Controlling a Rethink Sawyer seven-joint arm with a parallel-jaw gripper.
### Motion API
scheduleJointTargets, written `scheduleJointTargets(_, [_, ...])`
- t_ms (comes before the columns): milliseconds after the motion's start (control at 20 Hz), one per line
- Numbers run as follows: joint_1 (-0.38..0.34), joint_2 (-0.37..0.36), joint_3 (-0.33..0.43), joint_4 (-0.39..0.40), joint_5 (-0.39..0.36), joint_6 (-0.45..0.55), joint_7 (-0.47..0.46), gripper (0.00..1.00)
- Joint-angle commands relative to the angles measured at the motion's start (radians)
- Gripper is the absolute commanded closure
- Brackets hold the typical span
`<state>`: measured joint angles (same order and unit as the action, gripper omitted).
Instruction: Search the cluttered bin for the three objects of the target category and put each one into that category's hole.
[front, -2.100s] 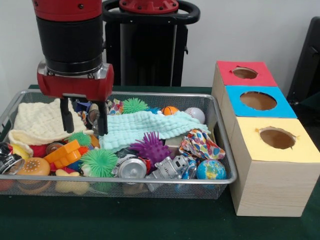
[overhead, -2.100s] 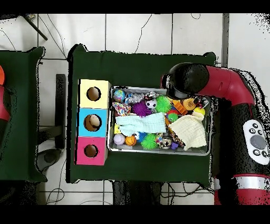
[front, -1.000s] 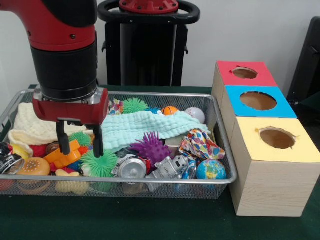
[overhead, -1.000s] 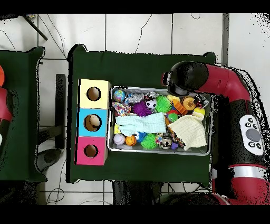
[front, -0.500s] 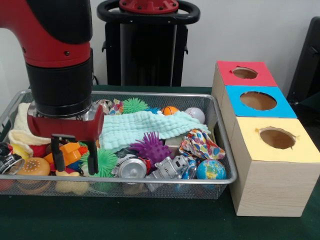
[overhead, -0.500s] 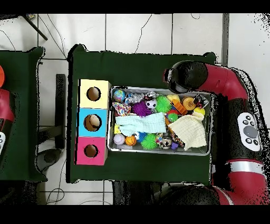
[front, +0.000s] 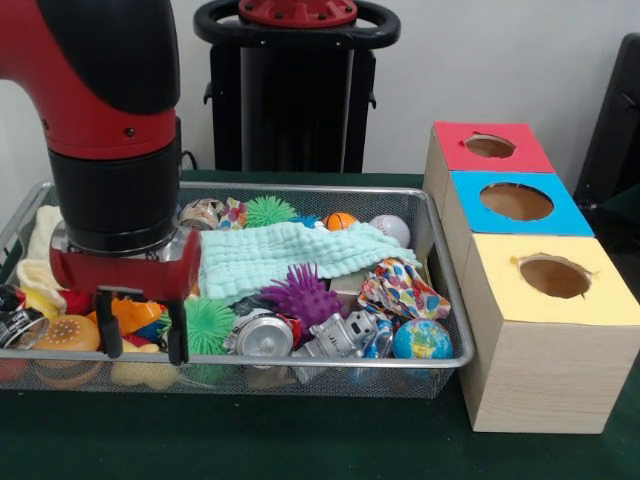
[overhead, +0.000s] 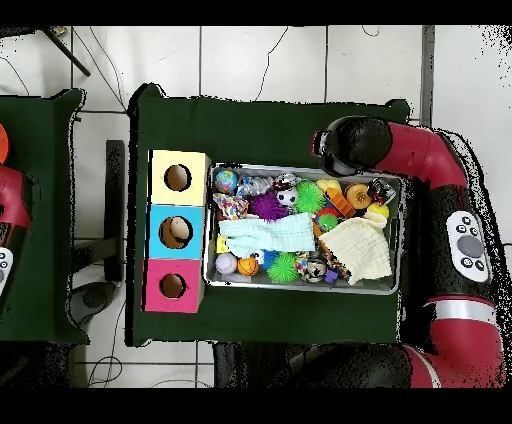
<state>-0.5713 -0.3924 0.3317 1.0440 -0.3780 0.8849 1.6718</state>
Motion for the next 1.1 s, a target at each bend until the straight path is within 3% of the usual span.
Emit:
scheduleJointTargets(50, [0.041,0.080,-0.018,-0.078,-0.108,-0.012,-0.095,0.00])
scheduleJointTargets(500, [0.079,0.201,0.010,-0.245,-0.143,0.032,-0.100,0.00])
scheduleJointTargets(850, [0.101,0.229,0.011,-0.319,-0.128,0.080,-0.110,0.00])
scheduleJointTargets(1050, [0.100,0.164,-0.004,-0.252,-0.097,0.090,-0.098,0.00])
scheduleJointTargets(1100, [0.080,0.107,-0.012,-0.175,-0.082,0.075,-0.103,0.00])
